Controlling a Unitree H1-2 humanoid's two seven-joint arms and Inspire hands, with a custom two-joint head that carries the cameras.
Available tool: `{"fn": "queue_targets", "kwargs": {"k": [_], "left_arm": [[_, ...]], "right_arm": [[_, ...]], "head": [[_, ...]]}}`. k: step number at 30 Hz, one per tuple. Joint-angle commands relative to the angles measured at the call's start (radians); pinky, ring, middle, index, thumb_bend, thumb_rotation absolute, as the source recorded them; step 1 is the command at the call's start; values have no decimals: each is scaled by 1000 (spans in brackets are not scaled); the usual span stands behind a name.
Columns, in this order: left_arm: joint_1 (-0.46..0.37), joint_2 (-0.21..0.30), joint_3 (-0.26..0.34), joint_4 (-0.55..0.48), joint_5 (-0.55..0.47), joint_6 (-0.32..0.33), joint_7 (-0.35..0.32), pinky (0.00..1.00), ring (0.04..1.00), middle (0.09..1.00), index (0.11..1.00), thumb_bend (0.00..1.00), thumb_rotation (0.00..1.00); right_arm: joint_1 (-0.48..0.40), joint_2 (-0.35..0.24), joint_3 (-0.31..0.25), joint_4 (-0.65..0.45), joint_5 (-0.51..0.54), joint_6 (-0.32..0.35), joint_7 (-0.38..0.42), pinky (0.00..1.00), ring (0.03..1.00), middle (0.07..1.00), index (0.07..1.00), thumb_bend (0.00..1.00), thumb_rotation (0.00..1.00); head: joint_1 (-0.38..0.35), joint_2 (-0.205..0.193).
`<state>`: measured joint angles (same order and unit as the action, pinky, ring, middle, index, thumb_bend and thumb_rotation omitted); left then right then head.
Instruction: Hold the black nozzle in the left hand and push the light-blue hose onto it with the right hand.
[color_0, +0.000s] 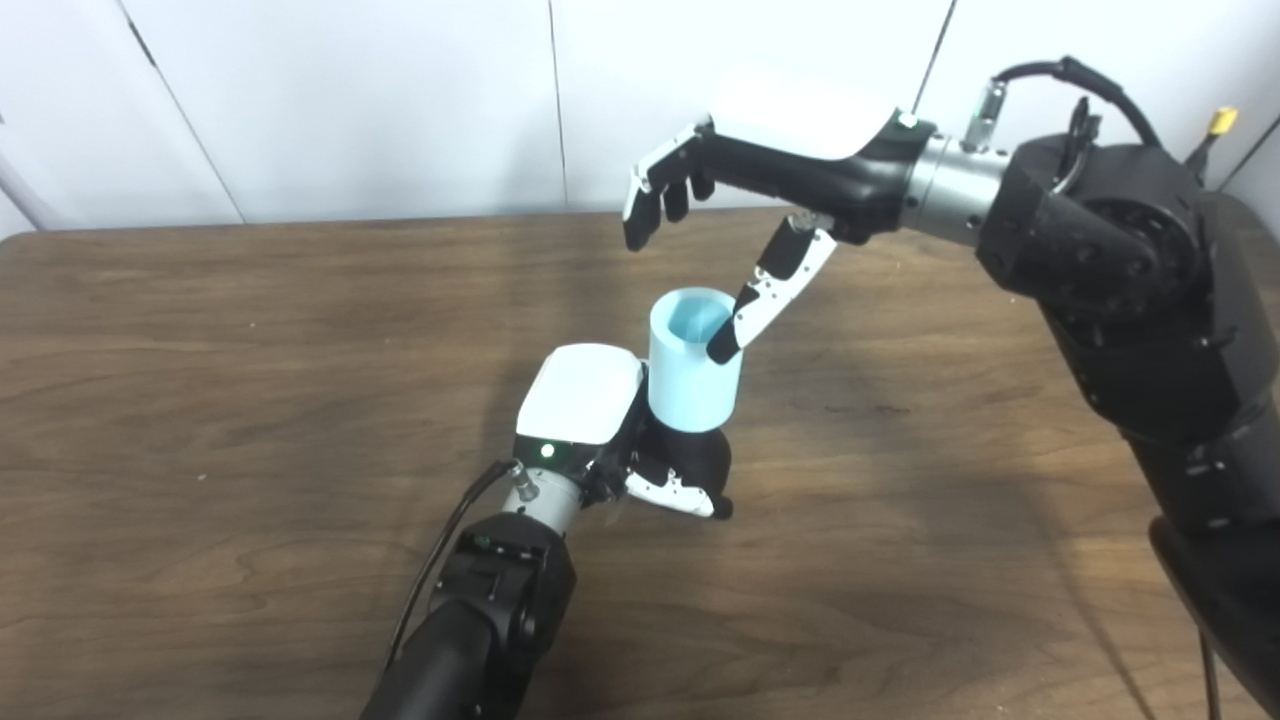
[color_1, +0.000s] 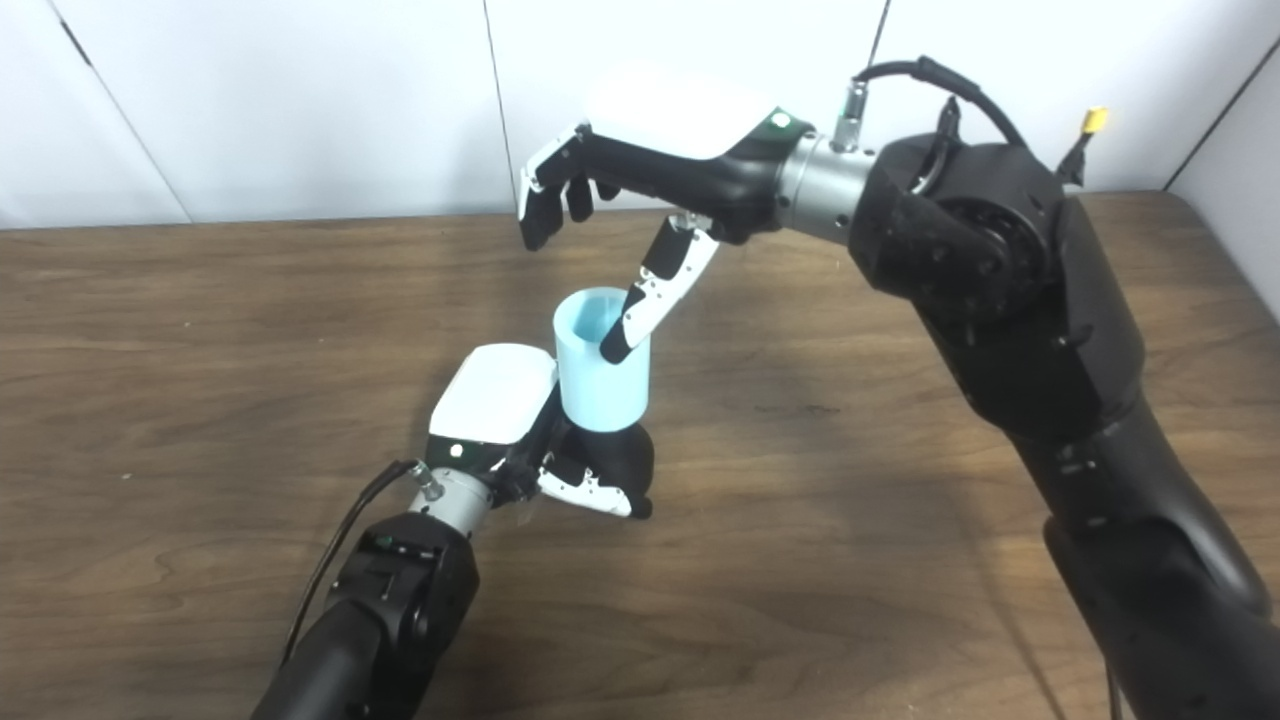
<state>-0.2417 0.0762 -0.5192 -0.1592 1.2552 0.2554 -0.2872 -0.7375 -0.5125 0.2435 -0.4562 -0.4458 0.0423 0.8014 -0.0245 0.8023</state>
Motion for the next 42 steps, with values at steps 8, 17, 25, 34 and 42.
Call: {"fn": "queue_targets", "kwargs": {"k": [8,17,25,34,42], "left_arm": [[-4,-2,0,-15,-6,-9,-11,497,546,514,445,497,0],[-5,-4,2,-11,-11,-10,-5,497,548,510,447,498,0],[-7,-1,3,-21,-13,-5,-22,514,550,513,446,497,0],[-4,-2,4,-19,-17,-5,-19,511,550,515,442,497,0],[-5,-4,5,-22,-17,2,-36,507,549,515,444,497,0]], "right_arm": [[45,-66,-39,-81,1,43,-10,660,738,743,745,730,658],[143,-86,-64,-129,-14,36,-33,790,866,866,872,678,793],[232,-83,-55,-150,-87,-40,-59,986,998,997,977,668,986],[283,-65,-41,-159,-144,-102,-67,1000,1000,1000,1000,686,1000],[297,-51,-20,-175,-151,-98,-49,1000,1000,1000,1000,688,1000]], "head": [[-1,1],[2,1],[1,2],[3,4],[3,5]]}}
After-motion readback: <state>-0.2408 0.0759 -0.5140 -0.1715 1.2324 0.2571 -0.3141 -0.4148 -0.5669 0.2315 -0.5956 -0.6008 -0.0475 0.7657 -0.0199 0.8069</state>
